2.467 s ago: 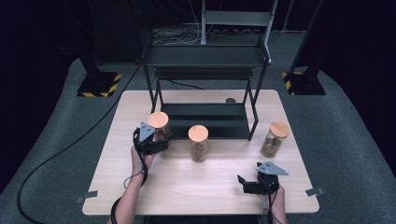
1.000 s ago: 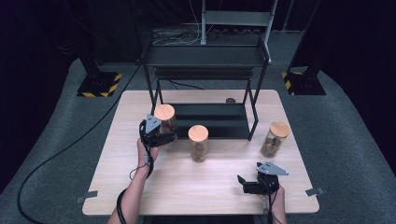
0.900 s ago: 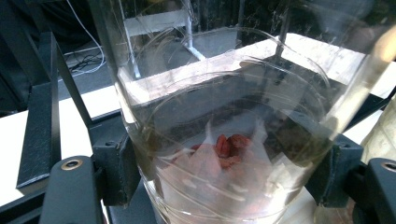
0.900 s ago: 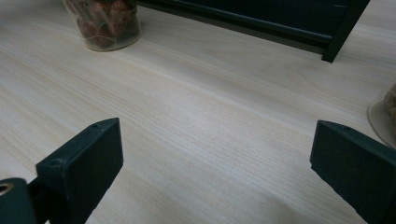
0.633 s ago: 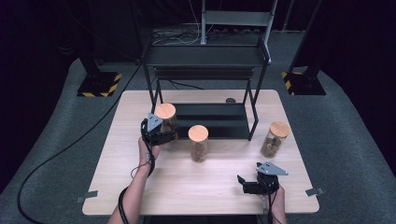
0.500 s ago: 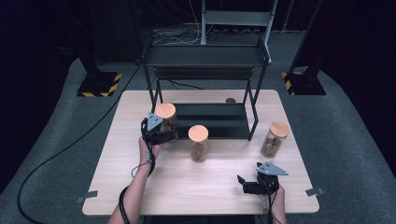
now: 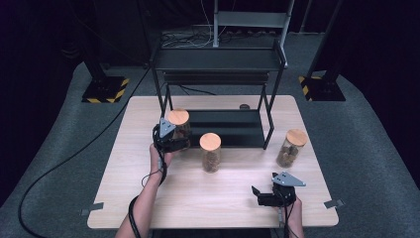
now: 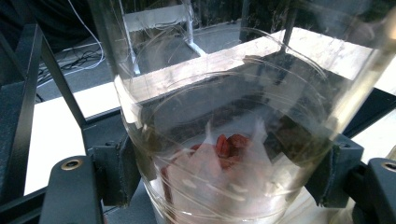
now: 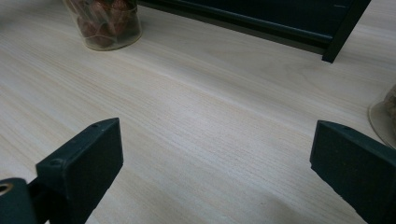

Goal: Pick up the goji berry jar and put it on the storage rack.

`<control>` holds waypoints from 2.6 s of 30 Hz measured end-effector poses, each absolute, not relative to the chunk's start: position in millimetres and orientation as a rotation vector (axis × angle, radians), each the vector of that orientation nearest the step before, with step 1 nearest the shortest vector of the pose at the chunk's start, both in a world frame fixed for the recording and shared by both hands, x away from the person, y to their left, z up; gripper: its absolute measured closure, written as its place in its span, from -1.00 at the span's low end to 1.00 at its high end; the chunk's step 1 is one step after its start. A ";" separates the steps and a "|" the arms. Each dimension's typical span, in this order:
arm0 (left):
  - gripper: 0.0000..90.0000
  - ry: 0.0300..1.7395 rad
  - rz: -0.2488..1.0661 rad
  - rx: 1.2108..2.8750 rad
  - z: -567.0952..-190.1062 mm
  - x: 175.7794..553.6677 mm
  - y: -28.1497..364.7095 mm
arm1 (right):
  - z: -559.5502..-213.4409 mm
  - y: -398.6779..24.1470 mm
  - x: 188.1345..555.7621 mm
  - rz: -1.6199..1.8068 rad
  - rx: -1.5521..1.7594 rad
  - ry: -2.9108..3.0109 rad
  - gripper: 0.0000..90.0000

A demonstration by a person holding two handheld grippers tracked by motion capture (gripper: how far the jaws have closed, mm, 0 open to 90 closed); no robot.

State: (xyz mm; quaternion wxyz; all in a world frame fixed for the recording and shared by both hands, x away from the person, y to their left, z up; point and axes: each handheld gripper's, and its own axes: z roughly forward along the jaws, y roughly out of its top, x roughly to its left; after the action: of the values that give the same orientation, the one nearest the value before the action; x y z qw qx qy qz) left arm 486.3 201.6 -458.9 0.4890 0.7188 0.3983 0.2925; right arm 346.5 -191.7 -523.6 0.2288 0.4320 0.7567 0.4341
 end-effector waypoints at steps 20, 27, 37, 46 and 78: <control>-0.45 0.950 0.701 1.758 -459.1 495.1 191.4 | -523.7 -191.8 346.9 1.197 1.189 2.090 -0.96; -0.45 0.949 0.702 1.770 -460.4 501.5 187.6 | -523.7 -191.9 346.8 1.197 1.190 2.088 -0.96; -0.45 0.951 0.706 1.773 -463.7 508.6 182.1 | -523.7 -191.9 347.2 1.198 1.191 2.091 -0.96; -0.45 0.965 0.718 1.792 -468.4 514.7 181.1 | -523.8 -191.7 347.4 1.194 1.191 2.094 -0.96; -0.45 0.992 0.688 1.809 -476.9 530.0 172.8 | -523.6 -192.0 346.3 1.199 1.188 2.081 -0.96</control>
State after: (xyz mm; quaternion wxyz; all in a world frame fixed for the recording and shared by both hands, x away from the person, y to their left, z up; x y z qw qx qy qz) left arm 530.0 172.8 -476.9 0.4648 0.7364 0.4041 0.2800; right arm 346.3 -192.0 -523.6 0.2289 0.4317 0.7560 0.4356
